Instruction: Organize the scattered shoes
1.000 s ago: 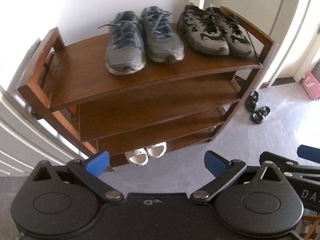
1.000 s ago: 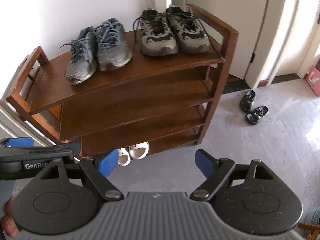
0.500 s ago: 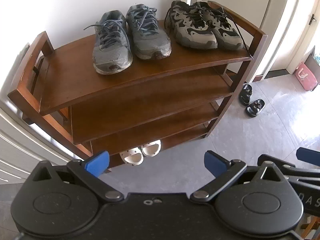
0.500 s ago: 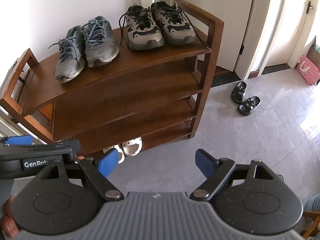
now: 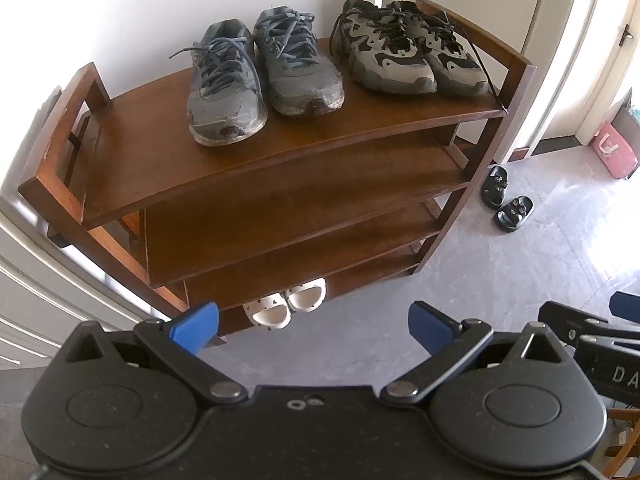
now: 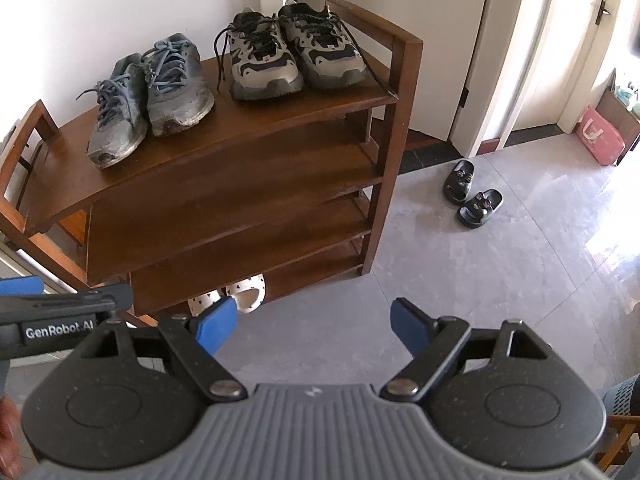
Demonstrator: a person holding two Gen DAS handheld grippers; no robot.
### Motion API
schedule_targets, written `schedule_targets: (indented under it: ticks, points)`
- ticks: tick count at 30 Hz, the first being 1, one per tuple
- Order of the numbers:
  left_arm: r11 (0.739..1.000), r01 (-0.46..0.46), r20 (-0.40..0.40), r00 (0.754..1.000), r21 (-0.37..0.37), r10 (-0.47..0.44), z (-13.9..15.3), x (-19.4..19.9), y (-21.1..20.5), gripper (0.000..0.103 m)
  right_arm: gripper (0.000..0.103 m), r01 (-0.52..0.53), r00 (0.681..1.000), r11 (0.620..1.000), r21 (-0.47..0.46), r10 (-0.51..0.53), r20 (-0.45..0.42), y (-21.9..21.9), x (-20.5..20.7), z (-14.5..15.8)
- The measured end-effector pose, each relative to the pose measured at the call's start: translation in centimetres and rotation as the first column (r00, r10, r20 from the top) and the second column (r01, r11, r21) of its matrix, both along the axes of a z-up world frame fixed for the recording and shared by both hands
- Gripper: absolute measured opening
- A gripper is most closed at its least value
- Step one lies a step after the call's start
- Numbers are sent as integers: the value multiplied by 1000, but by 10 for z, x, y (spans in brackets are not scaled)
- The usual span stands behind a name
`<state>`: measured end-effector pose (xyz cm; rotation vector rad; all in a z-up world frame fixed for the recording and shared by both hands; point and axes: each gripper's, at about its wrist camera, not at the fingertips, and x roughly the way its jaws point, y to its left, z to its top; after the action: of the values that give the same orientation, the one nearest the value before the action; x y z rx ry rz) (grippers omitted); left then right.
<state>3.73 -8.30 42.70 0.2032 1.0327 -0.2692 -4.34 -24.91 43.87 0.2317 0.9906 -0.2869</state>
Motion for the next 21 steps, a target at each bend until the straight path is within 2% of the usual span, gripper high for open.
schedule_targets:
  ticks: [8,21]
  points:
    - [1000,-18,10,1000,13,18,0,0,1,102,86,-7,1000,1000,-2,7,-3,0,-1,-2]
    - [1000,2,4,1000,17,-2,-1,-6,-14,102,86,28,999,1000,4,-28,-24,-16,-10,-10]
